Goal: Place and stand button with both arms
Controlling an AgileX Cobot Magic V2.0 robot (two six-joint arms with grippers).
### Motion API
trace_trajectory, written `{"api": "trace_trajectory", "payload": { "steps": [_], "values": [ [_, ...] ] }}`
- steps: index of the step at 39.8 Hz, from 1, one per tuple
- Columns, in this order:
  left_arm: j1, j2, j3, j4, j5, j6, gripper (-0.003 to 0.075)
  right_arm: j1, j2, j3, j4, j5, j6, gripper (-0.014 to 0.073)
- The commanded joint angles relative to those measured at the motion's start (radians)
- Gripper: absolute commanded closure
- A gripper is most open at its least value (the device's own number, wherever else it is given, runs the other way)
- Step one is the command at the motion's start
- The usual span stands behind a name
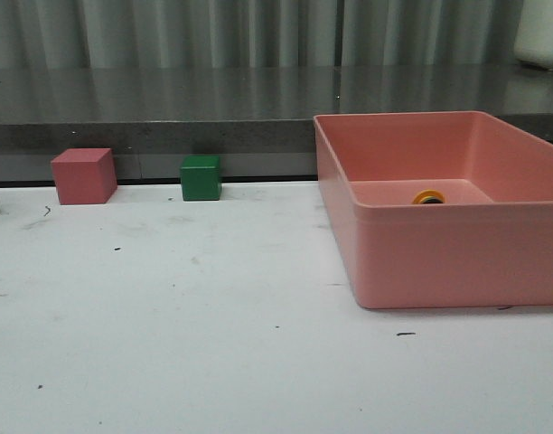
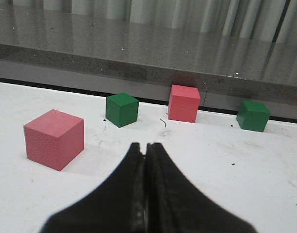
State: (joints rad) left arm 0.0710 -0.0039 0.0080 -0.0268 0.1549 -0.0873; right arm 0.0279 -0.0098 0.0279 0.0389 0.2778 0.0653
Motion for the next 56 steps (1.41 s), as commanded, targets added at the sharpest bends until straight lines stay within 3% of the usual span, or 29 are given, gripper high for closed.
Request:
{"api": "trace_trajectory", "payload": {
  "steps": [1,43,50,56],
  "values": [
    [0.001,-0.023,0.017,-0.009,-0.086,-0.005,0.0740,0.002,-0.019,-0.003,0.001,-0.075,-0.010,0.0655],
    [0.001,-0.023,0.017,-0.009,-0.088,-0.005,0.0740,0.002,-0.019,-0.003,0.001,-0.125,-0.010,0.0655],
    [0.001,-0.023,0.017,-0.009,-0.146,-0.005,0.0740,0.003,-0.019,-0.003,0.001,-0.180,-0.010,0.0655],
    [0.001,-0.023,0.015,-0.009,-0.293,-0.005,0.0740,0.003,-0.019,-0.004,0.001,-0.243,-0.010,0.0655]
  ]
}}
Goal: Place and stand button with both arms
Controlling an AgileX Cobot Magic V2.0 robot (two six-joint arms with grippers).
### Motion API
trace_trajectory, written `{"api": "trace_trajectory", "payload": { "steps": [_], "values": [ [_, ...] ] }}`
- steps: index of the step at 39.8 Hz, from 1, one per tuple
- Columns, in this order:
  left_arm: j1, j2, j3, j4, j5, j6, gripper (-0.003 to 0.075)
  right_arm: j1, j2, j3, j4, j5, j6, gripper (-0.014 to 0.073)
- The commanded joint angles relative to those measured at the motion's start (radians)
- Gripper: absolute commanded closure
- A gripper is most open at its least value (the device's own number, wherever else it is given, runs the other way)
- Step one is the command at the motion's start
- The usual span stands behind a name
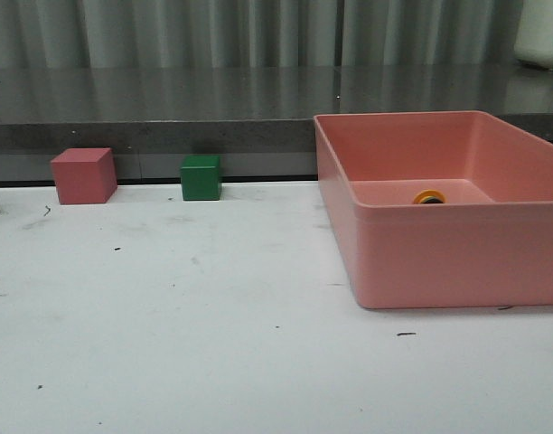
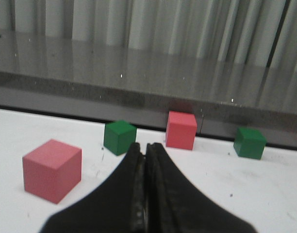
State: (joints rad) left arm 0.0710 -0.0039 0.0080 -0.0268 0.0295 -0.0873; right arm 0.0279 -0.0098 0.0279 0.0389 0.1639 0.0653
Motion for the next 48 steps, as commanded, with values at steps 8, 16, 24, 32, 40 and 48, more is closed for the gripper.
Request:
{"api": "trace_trajectory", "payload": {
  "steps": [8,16,24,32,40,48],
  "values": [
    [0.001,-0.021,-0.019,-0.009,-0.363,-0.005,0.0740,0.004,-0.019,-0.059,0.000,-0.224,-0.010,0.0655],
    [0.001,0.029,-0.215,0.001,-0.169,-0.005,0.0740,0.004,0.027,-0.270,0.000,-0.037,-0.010,0.0654],
    [0.001,0.235,-0.442,0.117,0.136,-0.005,0.0740,0.004,0.261,-0.515,0.000,0.162,-0.010,0.0654],
    [0.001,0.386,-0.524,0.110,0.179,-0.005,0.0740,0.004,0.458,-0.631,0.000,0.223,-0.010,0.0654],
    [0.001,0.399,-0.524,0.065,0.176,-0.005,0.0738,0.004,0.502,-0.636,0.000,0.220,-0.010,0.0650],
    [0.001,0.399,-0.524,0.063,0.180,-0.005,0.0463,0.004,0.504,-0.636,0.000,0.219,-0.010,0.0398]
  ]
}}
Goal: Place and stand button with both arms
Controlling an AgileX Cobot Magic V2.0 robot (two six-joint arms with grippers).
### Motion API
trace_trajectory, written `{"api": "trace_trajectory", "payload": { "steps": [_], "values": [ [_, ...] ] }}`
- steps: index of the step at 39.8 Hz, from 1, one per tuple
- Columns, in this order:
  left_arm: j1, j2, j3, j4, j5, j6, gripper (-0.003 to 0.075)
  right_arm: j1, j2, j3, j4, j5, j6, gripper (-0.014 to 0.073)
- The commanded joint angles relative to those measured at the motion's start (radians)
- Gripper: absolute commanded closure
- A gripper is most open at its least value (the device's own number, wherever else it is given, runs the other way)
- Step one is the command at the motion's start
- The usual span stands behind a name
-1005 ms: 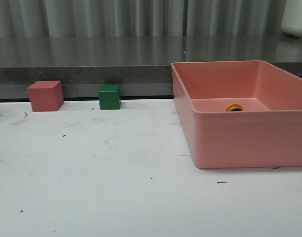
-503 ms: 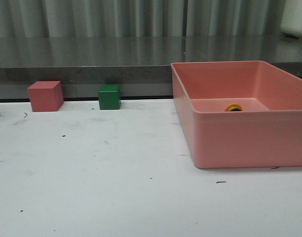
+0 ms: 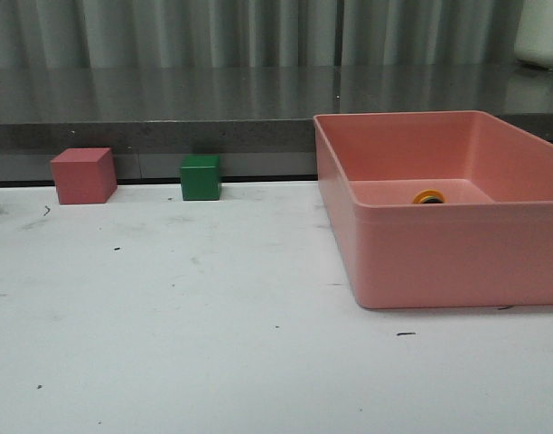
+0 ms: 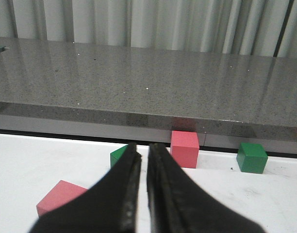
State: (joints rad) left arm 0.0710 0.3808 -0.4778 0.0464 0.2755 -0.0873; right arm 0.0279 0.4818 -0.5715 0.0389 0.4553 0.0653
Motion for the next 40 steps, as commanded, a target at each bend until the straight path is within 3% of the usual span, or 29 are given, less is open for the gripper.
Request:
{"api": "trace_trajectory", "payload": {
  "steps": [1,5,9,17,26,40],
  "values": [
    [0.001,0.014,-0.038,-0.010,-0.066,-0.005,0.0389,0.004,0.012,-0.037,0.000,-0.073,-0.010,0.0332],
    [0.001,0.014,-0.038,-0.010,-0.066,-0.005,0.0140,0.004,0.015,-0.037,0.000,-0.076,-0.010,0.0111],
    [0.001,0.014,-0.038,-0.010,-0.066,-0.005,0.0034,0.004,0.017,-0.037,0.000,-0.103,-0.010,-0.0026],
    [0.001,0.014,-0.038,-0.010,-0.066,-0.005,0.0031,0.004,0.098,-0.046,0.000,-0.160,-0.010,-0.0060],
    [0.001,0.014,-0.038,-0.010,-0.066,-0.005,0.0031,0.021,0.397,-0.184,0.001,-0.178,-0.010,-0.0060],
    [0.001,0.014,-0.038,-0.010,-0.066,-0.005,0.0031,0.181,0.892,-0.539,0.017,0.000,0.016,-0.0060]
  ]
}}
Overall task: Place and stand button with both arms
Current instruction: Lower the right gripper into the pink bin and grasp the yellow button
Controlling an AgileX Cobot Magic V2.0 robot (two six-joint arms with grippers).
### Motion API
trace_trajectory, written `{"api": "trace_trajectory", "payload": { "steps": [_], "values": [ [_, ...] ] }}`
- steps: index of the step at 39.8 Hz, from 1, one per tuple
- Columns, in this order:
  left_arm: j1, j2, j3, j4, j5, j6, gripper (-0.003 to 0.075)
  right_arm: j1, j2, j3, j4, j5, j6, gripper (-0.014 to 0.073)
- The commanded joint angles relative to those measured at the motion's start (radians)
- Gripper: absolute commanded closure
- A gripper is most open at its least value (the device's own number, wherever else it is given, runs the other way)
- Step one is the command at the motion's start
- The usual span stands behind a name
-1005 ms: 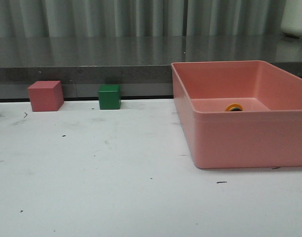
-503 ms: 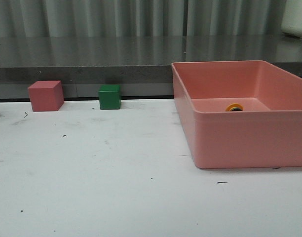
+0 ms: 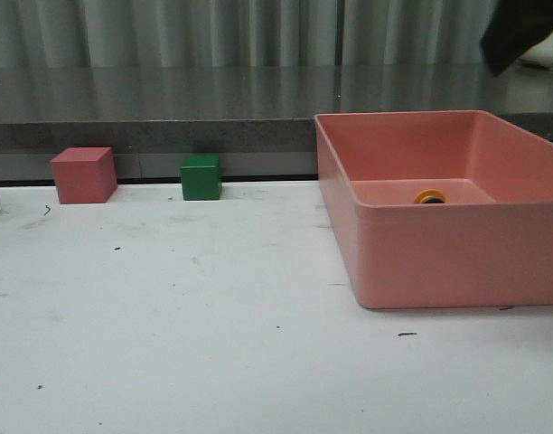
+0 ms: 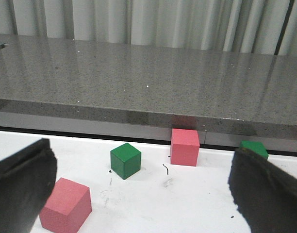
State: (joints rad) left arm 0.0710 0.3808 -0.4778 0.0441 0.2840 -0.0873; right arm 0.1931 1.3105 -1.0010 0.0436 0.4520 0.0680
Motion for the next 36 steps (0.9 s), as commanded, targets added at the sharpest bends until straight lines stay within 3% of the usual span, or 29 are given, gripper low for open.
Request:
{"api": "trace_trajectory", "payload": {
  "steps": [1,17,36],
  "values": [
    [0.001,0.014,-0.038,-0.008,-0.074,-0.005,0.0031,0.015,0.096,-0.133,0.012,0.022,0.023,-0.0060],
    [0.001,0.014,-0.038,-0.008,-0.074,-0.005,0.0031,-0.027,0.499,-0.474,0.012,0.297,0.086,-0.0060],
    [0.001,0.014,-0.038,-0.008,-0.074,-0.005,0.0031,-0.032,0.762,-0.680,0.014,0.371,0.086,-0.0057]
  ]
}}
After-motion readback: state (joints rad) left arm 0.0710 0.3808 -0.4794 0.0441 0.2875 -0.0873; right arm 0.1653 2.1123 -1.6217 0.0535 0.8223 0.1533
